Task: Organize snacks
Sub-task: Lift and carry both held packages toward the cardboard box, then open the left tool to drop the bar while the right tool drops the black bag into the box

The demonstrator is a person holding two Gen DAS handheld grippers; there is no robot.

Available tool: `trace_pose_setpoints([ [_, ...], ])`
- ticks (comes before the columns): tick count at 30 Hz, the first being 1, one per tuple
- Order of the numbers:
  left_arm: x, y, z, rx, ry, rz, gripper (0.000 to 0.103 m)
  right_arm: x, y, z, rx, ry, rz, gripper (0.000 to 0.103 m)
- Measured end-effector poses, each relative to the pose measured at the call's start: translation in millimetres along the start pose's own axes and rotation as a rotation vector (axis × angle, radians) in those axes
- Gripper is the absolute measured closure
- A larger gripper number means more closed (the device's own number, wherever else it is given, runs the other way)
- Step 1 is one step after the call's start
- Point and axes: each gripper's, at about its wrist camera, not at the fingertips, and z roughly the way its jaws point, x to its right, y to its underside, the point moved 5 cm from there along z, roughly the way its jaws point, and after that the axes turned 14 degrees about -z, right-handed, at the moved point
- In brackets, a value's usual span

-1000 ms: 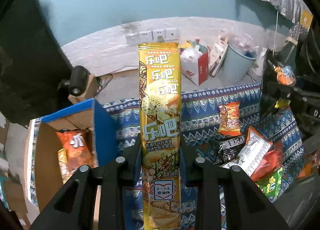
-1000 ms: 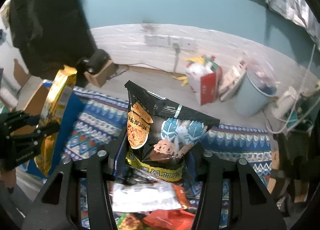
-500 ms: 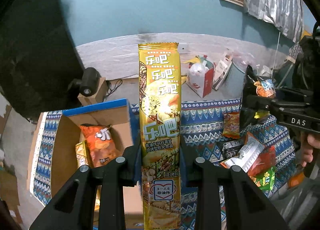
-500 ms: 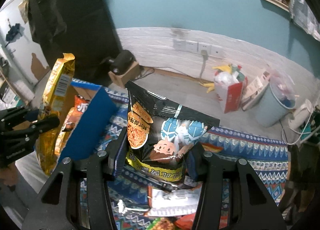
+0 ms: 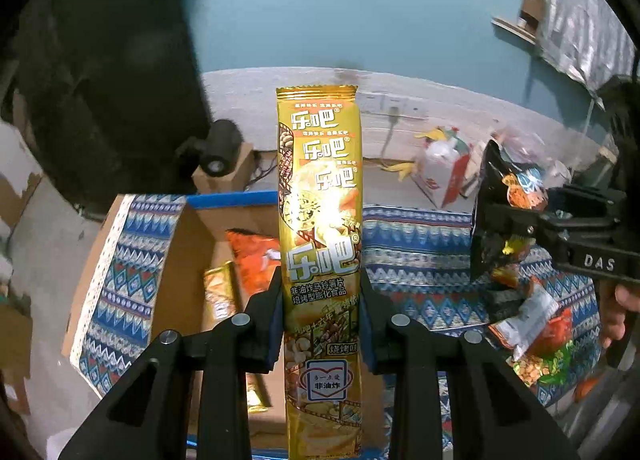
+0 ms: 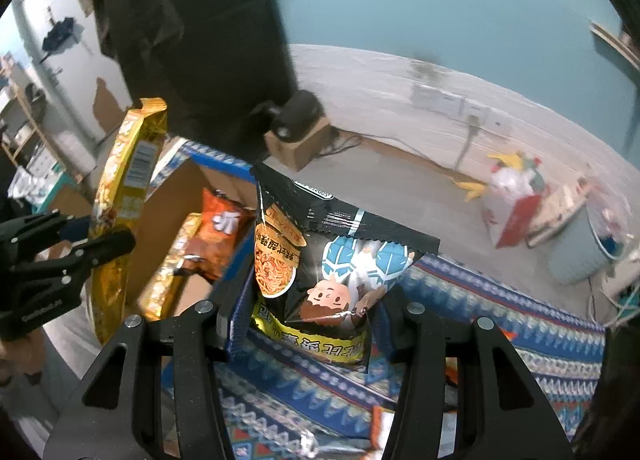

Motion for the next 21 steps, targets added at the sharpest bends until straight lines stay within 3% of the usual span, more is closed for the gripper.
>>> trace_pose_setpoints([
  [13,-89,13,37,-0.066,-0.068,-0.158,0.072,-63,-38,52,-0.035,-0.075,-0.103,0.053],
  [21,-110,21,57,-0.098,-0.103,-0.177,0.071,-100,-49,83,-0.071,-0.121,-0.152,0.053],
])
